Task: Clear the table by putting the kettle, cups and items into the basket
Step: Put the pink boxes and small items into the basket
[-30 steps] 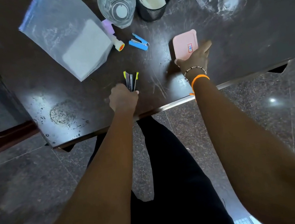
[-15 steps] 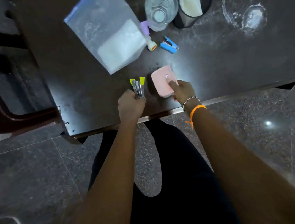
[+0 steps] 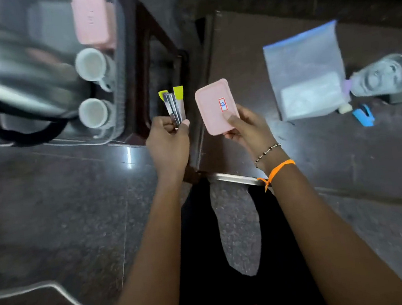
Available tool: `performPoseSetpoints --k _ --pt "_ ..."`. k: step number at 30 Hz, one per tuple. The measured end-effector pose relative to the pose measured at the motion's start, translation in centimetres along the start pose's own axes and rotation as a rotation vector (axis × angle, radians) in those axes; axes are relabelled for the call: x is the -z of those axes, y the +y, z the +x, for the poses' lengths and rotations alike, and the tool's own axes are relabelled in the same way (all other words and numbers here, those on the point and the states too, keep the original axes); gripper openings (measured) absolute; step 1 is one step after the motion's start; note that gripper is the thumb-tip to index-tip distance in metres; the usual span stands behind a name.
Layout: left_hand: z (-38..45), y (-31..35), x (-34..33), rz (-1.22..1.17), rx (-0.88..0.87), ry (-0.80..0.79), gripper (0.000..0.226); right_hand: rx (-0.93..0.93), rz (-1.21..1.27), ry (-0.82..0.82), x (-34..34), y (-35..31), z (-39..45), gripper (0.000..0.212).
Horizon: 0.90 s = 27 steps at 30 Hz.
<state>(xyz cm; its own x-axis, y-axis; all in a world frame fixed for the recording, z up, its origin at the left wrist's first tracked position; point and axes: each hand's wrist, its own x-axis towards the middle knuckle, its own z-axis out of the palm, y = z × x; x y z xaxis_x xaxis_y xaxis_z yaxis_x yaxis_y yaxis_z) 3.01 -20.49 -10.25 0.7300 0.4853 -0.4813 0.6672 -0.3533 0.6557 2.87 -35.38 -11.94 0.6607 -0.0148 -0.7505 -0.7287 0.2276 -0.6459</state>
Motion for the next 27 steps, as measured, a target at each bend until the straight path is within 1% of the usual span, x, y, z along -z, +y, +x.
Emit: performPoseSetpoints --k 1,3,6,9,11,15,19,21,22,24,25,27 --pt "1.3 0.2 2.0 -0.018 -0.004 0.042 0.019 0.018 -0.025 -0.035 -2.4 -0.7 0.3 0.032" --pt "3.5 0.4 5.3 -0.042 -0.01 0.114 0.02 0.063 -0.067 -0.065 -6.4 -2.1 1.0 0.032" --pt "6.3 0.7 8.8 -0.082 0.022 0.184 0.019 0.124 -0.149 -0.033 -11.7 -4.3 2.6 0.024" --pt "8.7 0.7 11.1 -0.115 0.034 0.22 0.018 0.183 -0.254 -0.025 -16.7 -6.6 4.5 0.03" --pt "10.2 0.7 12.2 -0.123 0.048 0.21 0.018 0.215 -0.306 -0.015 -20.1 -8.1 5.8 0.031" --pt "11.5 0.3 12.9 -0.088 0.081 0.156 0.019 0.241 -0.41 0.064 -25.5 -10.5 8.4 0.03" --pt "12.2 0.0 13.4 -0.12 0.093 0.107 0.02 0.206 -0.537 0.094 -30.3 -12.4 11.4 0.033" --pt "12.6 -0.2 13.7 -0.137 0.094 0.08 0.02 0.184 -0.6 0.096 -32.4 -12.7 12.5 0.024" --pt "12.6 -0.2 13.7 -0.138 0.099 0.065 0.02 0.172 -0.61 0.1 -33.0 -12.8 12.9 0.025" --pt "12.7 -0.2 13.9 -0.146 0.105 0.034 0.02 0.143 -0.634 0.116 -34.0 -12.8 13.3 0.043" --pt "12.9 -0.2 14.0 -0.151 0.105 0.019 0.02 0.131 -0.634 0.13 -34.4 -12.8 13.5 0.044" --pt "13.1 -0.2 14.1 -0.157 0.104 -0.001 0.019 0.115 -0.641 0.143 -35.0 -12.9 13.9 0.032"
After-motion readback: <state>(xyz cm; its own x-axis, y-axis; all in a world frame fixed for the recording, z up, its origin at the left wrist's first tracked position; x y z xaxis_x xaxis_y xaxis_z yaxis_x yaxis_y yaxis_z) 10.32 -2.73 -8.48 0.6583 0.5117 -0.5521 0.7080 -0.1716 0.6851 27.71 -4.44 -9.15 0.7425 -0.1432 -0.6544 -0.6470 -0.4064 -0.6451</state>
